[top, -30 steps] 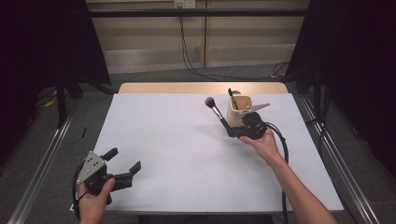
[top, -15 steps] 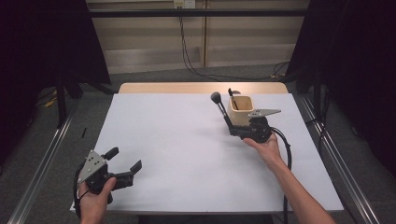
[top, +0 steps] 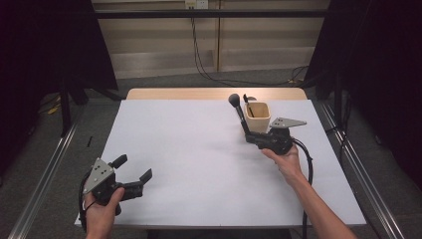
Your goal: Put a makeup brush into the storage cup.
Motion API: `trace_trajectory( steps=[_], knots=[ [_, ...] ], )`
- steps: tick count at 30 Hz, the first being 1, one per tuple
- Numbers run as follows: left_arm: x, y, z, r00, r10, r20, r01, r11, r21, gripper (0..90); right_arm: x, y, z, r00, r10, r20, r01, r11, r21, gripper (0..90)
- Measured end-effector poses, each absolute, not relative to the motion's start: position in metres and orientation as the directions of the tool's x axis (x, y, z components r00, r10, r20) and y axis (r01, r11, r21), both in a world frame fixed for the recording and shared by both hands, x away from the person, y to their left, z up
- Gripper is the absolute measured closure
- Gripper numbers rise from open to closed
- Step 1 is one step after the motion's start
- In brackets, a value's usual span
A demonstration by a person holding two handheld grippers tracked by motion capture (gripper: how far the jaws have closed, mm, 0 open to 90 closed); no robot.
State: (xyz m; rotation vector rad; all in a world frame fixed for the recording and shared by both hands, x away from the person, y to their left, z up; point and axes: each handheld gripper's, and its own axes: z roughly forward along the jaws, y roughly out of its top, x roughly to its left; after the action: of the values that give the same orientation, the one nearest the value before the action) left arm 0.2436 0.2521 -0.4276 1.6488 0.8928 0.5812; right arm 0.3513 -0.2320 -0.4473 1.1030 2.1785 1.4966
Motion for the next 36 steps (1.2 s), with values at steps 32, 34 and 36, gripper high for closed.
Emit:
trace_trajectory(
  steps=[32, 34, 36],
  knots=[
    [0.26, 0.212, -0.418, 0.669, 0.735, -0.109, 0.256, -0.089, 0.963, 2.1, 0.315, -0.22, -0.439, -0.736, 0.649, 0.193, 0.39, 0.173, 0.904, 75.6],
    [0.262, 0.209, -0.417, 0.672, 0.732, -0.108, 0.251, -0.088, 0.964, 2.1, 0.314, -0.219, -0.438, -0.741, 0.644, 0.191, 0.384, 0.173, 0.907, 75.6],
    [0.264, 0.206, -0.416, 0.678, 0.727, -0.106, 0.253, -0.096, 0.963, 2.3, 0.312, -0.218, -0.437, -0.743, 0.641, 0.193, 0.383, 0.17, 0.908, 75.5]
  ],
)
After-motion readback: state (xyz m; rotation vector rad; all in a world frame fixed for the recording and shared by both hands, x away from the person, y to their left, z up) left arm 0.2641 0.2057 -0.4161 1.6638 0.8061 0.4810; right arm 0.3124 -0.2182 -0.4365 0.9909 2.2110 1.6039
